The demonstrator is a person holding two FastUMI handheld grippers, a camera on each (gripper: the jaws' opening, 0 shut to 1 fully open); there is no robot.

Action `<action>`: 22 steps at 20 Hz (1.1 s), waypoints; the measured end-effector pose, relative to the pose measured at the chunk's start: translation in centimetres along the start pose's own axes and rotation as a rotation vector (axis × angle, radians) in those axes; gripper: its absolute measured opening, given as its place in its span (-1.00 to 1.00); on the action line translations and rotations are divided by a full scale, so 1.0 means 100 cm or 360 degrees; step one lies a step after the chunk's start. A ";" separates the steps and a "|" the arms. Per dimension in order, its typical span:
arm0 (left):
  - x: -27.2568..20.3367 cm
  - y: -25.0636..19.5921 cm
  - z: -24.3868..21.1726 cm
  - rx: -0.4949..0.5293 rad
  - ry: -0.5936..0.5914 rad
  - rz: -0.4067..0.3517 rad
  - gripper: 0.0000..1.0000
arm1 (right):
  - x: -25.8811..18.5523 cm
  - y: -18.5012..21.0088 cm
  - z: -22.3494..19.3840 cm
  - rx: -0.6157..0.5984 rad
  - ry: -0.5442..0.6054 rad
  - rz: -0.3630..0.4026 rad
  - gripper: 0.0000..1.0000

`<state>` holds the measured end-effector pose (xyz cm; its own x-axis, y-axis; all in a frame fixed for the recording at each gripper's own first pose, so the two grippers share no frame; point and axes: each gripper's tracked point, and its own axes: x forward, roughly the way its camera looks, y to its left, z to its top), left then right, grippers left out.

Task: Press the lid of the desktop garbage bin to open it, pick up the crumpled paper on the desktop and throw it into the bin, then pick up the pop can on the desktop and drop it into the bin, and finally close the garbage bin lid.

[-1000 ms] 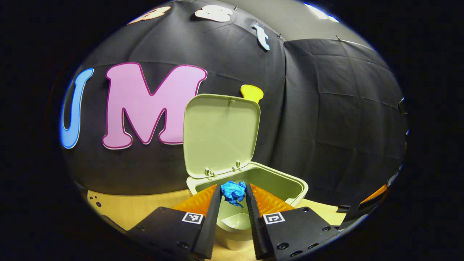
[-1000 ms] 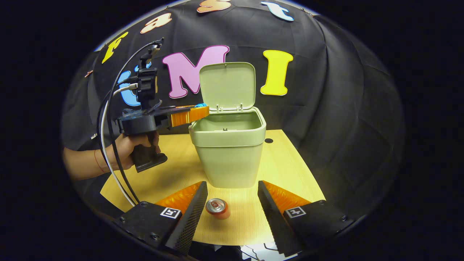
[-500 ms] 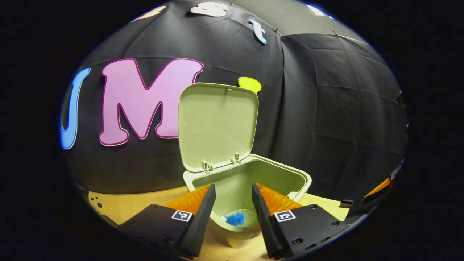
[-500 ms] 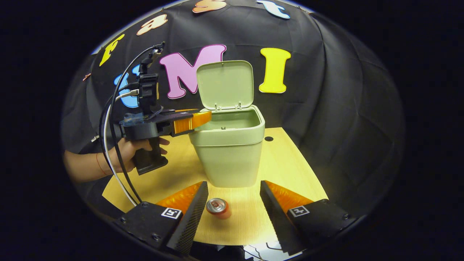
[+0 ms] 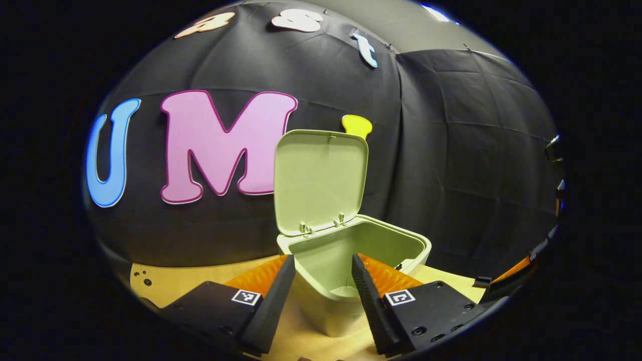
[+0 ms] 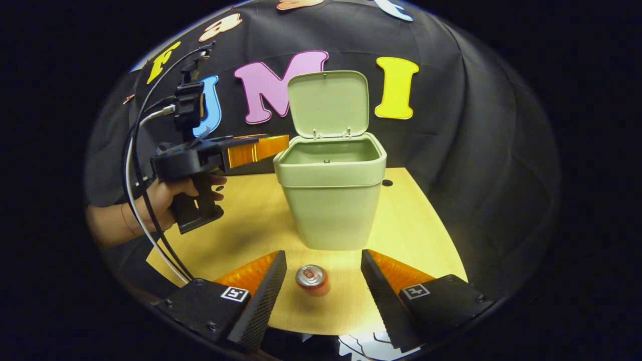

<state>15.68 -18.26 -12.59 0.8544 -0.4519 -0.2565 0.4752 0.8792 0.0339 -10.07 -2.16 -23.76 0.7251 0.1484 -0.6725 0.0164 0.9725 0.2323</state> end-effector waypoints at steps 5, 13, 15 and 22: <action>-0.036 0.023 -0.006 -0.0025 0.0005 0.0108 0.51 | 0.018 0.010 -0.024 -0.0082 0.0104 0.0071 0.89; -0.084 0.052 -0.025 -0.0108 0.0037 0.0278 0.51 | 0.053 0.021 -0.063 -0.0165 0.0238 0.0150 0.90; -0.093 0.055 -0.030 -0.0126 0.0052 0.0303 0.51 | 0.061 0.019 -0.070 -0.0176 0.0257 0.0144 0.90; -0.115 0.064 -0.043 -0.0142 0.0090 0.0370 0.51 | 0.087 0.015 -0.098 -0.0195 0.0366 0.0158 0.91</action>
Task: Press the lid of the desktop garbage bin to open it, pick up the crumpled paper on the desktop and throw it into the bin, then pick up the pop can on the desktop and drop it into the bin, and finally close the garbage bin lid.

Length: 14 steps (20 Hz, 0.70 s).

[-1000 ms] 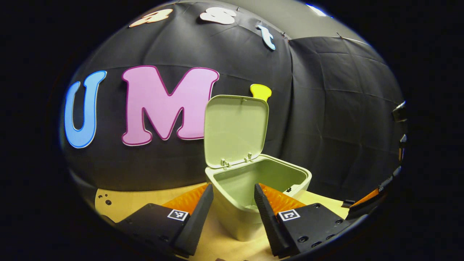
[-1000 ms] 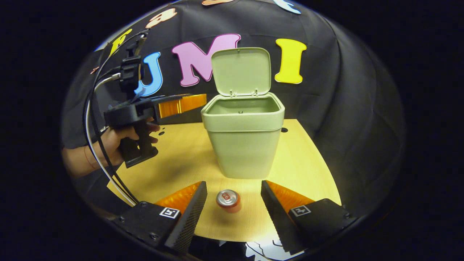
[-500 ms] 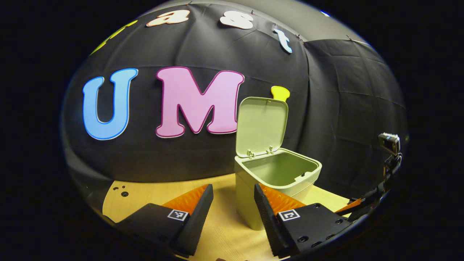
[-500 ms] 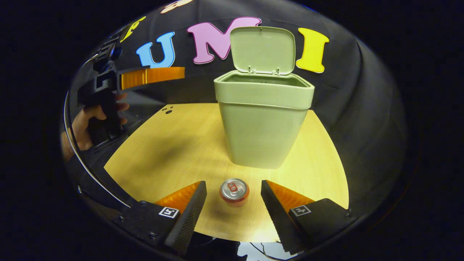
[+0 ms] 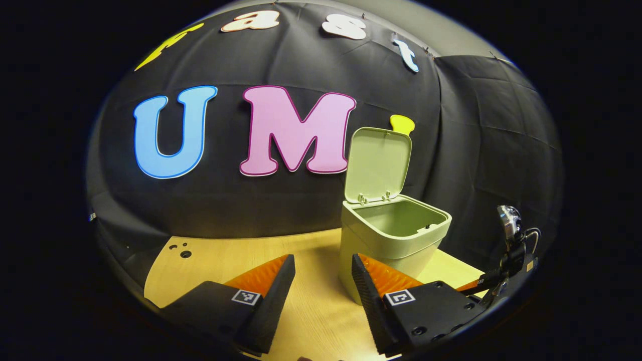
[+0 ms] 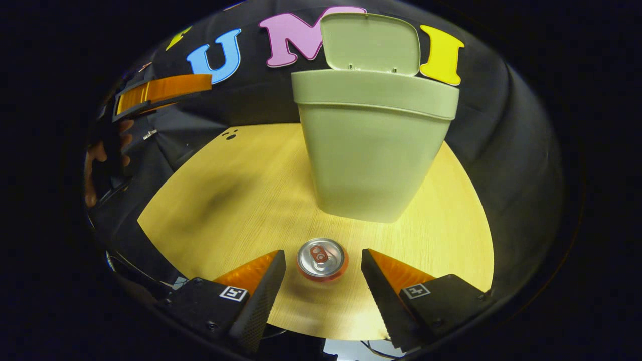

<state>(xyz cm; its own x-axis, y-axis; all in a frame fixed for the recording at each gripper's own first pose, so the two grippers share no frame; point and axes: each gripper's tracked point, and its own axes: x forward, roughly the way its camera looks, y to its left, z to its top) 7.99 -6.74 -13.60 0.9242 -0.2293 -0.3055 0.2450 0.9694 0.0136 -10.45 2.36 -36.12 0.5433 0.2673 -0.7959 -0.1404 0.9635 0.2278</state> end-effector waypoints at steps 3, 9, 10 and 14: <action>-0.003 0.006 -0.005 0.0001 0.0007 0.0023 0.51 | 0.013 0.000 -0.007 0.0006 0.0042 0.0007 0.91; -0.004 0.012 -0.012 0.0004 0.0031 0.0039 0.51 | 0.031 -0.001 -0.012 0.0012 0.0089 0.0005 0.91; -0.004 0.013 -0.013 0.0002 0.0035 0.0042 0.51 | 0.033 -0.001 -0.013 0.0014 0.0093 0.0006 0.91; 0.000 0.015 -0.018 0.0007 0.0056 0.0035 0.51 | 0.040 0.000 -0.016 0.0026 0.0117 0.0005 0.89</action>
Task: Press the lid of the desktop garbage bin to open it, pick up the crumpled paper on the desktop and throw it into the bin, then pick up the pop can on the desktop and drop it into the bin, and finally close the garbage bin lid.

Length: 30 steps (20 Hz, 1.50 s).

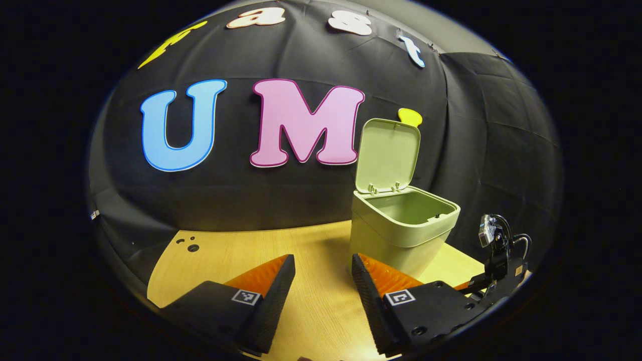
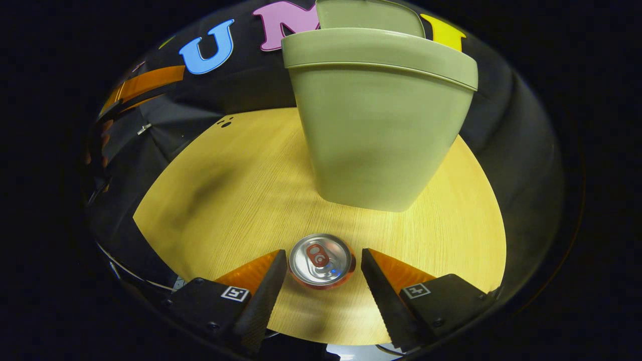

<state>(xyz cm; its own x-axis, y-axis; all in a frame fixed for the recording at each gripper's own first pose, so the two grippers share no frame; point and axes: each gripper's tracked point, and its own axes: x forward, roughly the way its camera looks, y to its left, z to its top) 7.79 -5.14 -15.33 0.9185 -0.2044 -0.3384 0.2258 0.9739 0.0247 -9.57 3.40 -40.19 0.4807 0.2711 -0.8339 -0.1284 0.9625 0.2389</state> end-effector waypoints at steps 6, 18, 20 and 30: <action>0.005 0.007 -0.008 -0.0017 0.0029 0.0000 0.51 | 0.006 0.001 -0.002 0.0019 0.0016 -0.0020 0.70; 0.016 0.006 -0.013 -0.0017 0.0029 -0.0047 0.51 | -0.005 0.002 0.006 0.0029 0.0007 -0.0045 0.68; 0.020 0.003 -0.011 0.0000 0.0022 -0.0063 0.51 | -0.015 0.007 0.013 0.0049 -0.0017 -0.0030 0.67; 0.029 -0.018 -0.008 0.0012 0.0019 -0.0162 0.51 | -0.085 0.031 0.065 0.0060 -0.0215 0.0016 0.66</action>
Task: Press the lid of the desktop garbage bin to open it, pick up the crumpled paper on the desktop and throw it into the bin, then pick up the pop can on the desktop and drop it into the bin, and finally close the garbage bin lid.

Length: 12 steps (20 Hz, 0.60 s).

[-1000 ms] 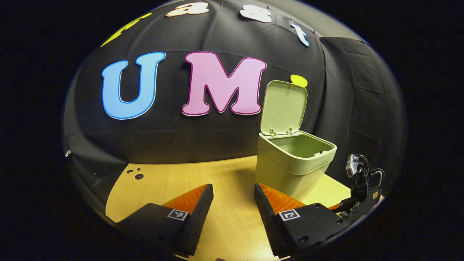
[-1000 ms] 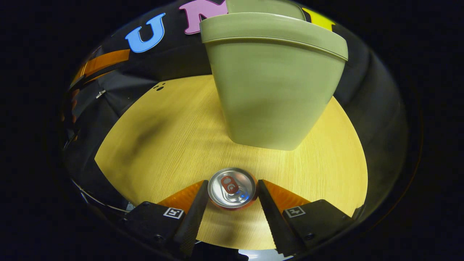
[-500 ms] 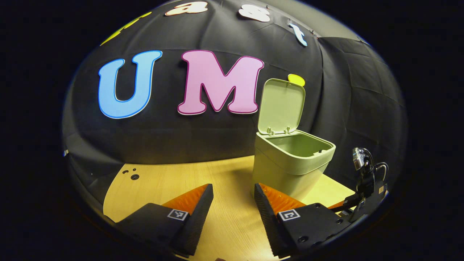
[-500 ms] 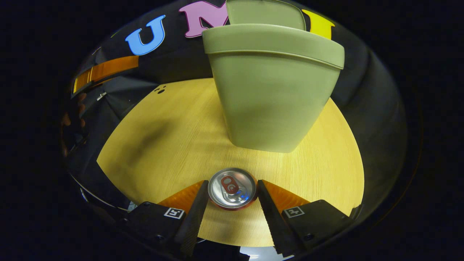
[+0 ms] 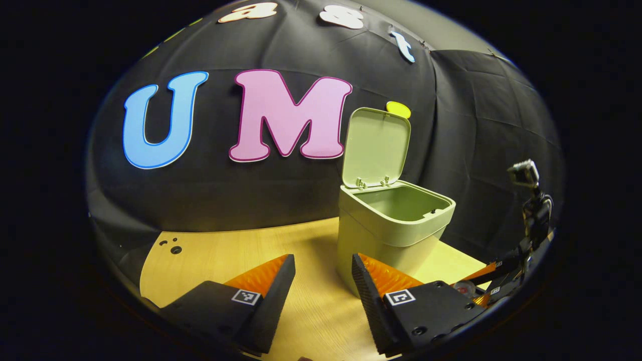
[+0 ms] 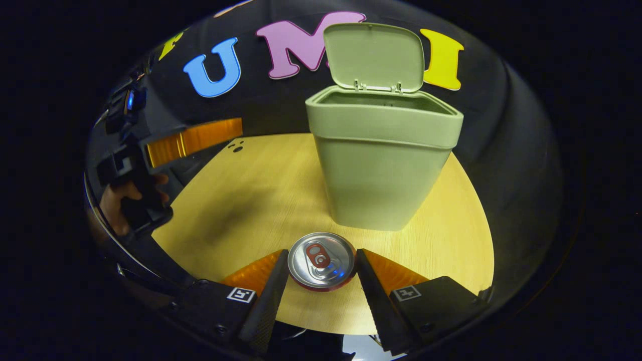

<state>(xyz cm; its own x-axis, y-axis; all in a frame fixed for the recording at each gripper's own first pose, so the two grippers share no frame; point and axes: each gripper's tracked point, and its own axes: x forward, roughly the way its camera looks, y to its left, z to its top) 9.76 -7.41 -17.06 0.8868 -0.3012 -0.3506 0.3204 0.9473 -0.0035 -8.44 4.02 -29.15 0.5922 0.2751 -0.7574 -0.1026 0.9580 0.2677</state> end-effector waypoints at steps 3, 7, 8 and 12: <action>-0.002 -0.002 0.001 -0.0007 -0.0006 -0.0008 0.51 | -0.019 0.004 0.029 -0.0005 -0.0087 0.0004 0.66; -0.008 0.002 0.002 -0.0015 -0.0028 0.0012 0.51 | -0.037 0.011 0.063 -0.0033 -0.0187 0.0032 0.64; -0.010 0.004 0.000 -0.0020 -0.0028 0.0027 0.51 | -0.043 0.012 0.070 -0.0050 -0.0209 0.0035 0.64; -0.021 0.012 -0.010 -0.0020 -0.0012 0.0080 0.51 | -0.073 0.017 0.111 -0.0053 -0.0353 0.0073 0.64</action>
<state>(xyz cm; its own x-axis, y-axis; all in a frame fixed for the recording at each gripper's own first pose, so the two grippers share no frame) 7.94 -5.55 -17.27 0.9040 -0.2541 -0.3437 0.2713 0.9625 0.0021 -4.04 2.71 -16.59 0.7473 0.2977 -0.5941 -0.1580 0.9480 0.2763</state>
